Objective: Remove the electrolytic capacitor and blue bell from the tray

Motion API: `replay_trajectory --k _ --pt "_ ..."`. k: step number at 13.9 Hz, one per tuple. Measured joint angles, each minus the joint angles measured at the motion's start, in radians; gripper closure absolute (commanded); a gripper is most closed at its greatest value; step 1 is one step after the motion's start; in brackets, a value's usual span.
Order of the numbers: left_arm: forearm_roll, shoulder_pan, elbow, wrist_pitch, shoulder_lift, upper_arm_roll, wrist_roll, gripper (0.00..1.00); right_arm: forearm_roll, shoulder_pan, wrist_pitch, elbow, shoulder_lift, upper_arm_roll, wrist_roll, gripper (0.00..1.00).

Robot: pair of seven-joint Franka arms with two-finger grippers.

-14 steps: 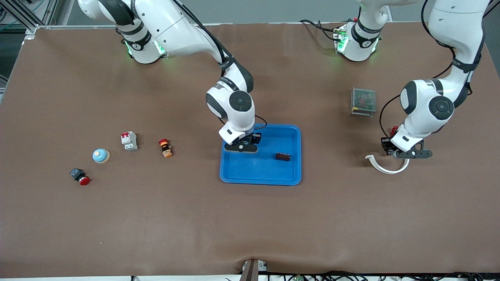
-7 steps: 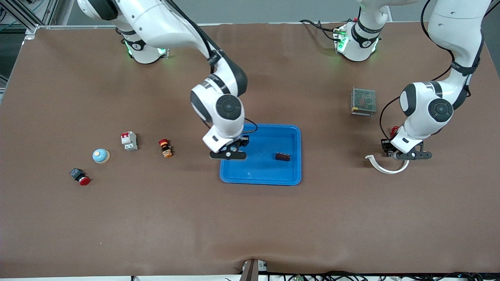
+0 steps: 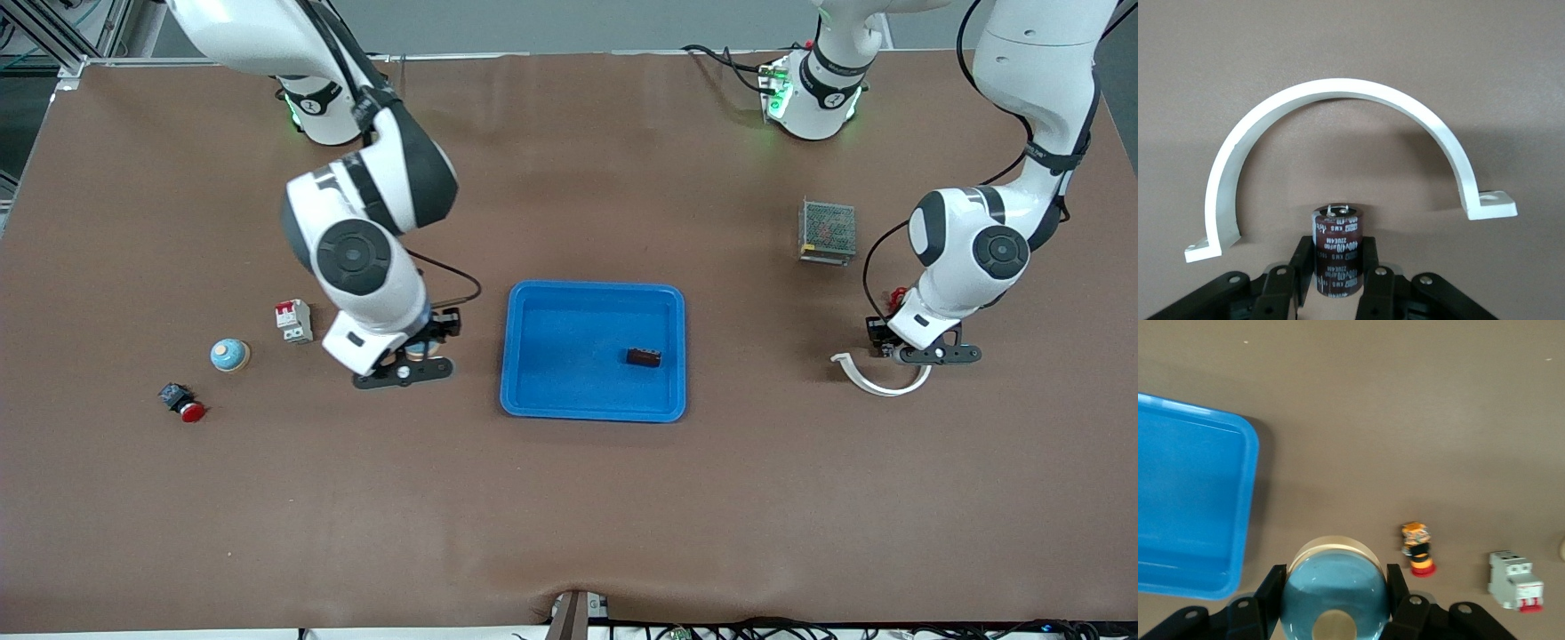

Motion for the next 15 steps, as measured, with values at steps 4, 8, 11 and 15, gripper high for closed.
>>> replay_trajectory --k 4,8,11,15 --pt "0.0 0.0 0.0 0.01 0.002 0.0 0.015 0.0 0.0 -0.096 0.002 -0.1 -0.077 -0.001 -0.172 0.46" --pt "0.0 0.0 0.0 0.022 0.003 0.0 0.015 0.0 0.001 -0.188 0.107 -0.25 -0.155 -0.002 -0.329 0.46" --pt "0.0 0.001 0.009 0.016 -0.008 0.0 0.015 0.0 0.001 -0.214 0.256 -0.405 -0.202 -0.002 -0.375 0.46" --pt "0.0 -0.001 0.076 -0.167 -0.079 -0.006 -0.073 0.0 0.001 -0.226 0.384 -0.525 -0.222 -0.002 -0.399 0.46"
